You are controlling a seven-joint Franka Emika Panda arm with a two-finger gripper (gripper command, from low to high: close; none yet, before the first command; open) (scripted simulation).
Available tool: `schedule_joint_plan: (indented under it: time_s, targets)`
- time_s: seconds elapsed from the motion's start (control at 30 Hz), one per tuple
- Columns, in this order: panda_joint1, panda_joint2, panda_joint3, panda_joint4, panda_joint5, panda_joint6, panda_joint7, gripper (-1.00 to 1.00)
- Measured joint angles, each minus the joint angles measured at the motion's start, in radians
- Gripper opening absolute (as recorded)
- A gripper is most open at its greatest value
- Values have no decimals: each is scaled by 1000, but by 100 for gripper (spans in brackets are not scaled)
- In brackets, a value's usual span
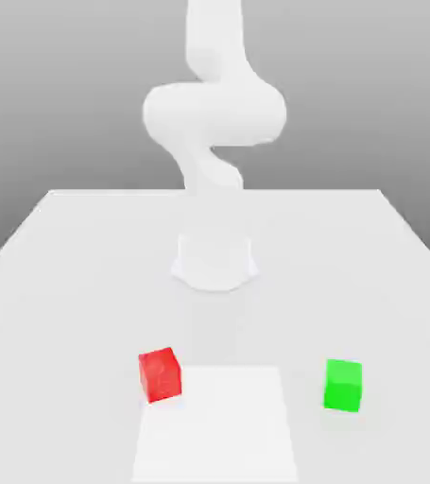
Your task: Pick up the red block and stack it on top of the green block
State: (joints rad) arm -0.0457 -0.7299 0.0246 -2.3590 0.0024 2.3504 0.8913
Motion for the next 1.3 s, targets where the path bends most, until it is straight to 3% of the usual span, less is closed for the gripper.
schedule_joint_plan:
  time_s: [0.57,0.83,0.87,1.1,1.3]
  targets:
    - [-294,619,110,-477,14,427,781,0]
    - [-262,912,35,-477,-85,668,914,0]
    - [-253,934,24,-475,-92,687,919,-100]
    - [-254,932,25,-475,-94,687,921,-100]
    - [-269,739,64,-502,-6,523,858,-100]
